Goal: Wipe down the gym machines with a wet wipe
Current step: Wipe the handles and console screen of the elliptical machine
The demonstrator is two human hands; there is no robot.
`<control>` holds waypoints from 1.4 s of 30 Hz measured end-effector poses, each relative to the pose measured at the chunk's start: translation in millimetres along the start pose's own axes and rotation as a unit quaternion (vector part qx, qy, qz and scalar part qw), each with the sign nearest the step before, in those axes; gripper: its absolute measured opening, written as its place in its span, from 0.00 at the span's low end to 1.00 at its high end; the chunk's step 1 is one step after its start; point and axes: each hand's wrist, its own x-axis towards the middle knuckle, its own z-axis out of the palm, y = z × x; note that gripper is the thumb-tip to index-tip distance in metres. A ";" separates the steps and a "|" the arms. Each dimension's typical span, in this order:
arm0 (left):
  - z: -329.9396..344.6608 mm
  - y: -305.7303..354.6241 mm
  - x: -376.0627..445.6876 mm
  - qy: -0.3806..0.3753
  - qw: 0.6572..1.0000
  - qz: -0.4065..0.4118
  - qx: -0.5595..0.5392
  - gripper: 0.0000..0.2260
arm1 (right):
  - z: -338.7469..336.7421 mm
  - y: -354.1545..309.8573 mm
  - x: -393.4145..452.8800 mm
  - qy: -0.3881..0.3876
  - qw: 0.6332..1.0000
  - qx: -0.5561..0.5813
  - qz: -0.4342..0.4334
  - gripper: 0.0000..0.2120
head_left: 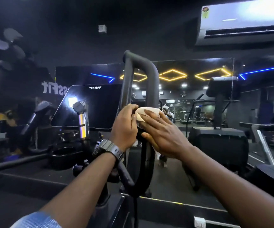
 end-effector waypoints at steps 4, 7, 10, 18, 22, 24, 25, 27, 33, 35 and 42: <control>13.0 -15.0 15.9 0.051 0.998 -0.006 0.028 0.19 | -12.1 31.8 46.7 -0.026 0.997 -0.067 0.013 0.29; 21.9 -22.1 18.5 0.059 0.997 0.003 0.039 0.22 | -14.4 38.8 66.4 0.002 0.997 -0.056 0.052 0.28; 22.0 -27.1 33.4 0.087 0.996 0.009 0.011 0.21 | -7.0 2.9 32.4 0.006 1.000 0.008 0.027 0.27; 4.5 -33.8 63.5 0.072 0.996 0.030 -0.035 0.22 | -33.1 55.4 89.2 -0.024 0.997 -0.043 0.053 0.24; 1.6 -39.4 57.2 0.060 0.996 0.036 -0.058 0.22 | -27.6 48.2 95.3 -0.006 0.996 -0.042 0.082 0.28; -2.5 -42.3 56.9 0.063 0.995 0.041 -0.068 0.23 | -21.1 18.6 56.2 -0.020 0.998 0.004 0.066 0.26; -5.4 -43.8 57.6 0.063 0.995 0.041 -0.069 0.23 | -18.9 1.7 34.5 -0.035 0.998 0.022 0.055 0.25; -10.2 -46.0 58.8 0.056 0.995 0.039 -0.069 0.23 | -18.5 -15.4 4.8 -0.077 0.997 0.027 -0.002 0.25; -12.5 -47.1 57.7 0.047 0.995 0.028 -0.078 0.23 | -63.0 57.6 91.1 -0.067 0.994 -0.040 0.072 0.32; -13.5 -47.0 55.7 0.053 0.995 0.020 -0.082 0.23 | -58.9 60.3 101.2 -0.063 0.993 -0.057 0.082 0.34; -9.4 -44.6 52.3 0.052 0.997 0.025 -0.050 0.22 | -43.2 10.2 22.9 -0.039 0.992 -0.084 -0.086 0.18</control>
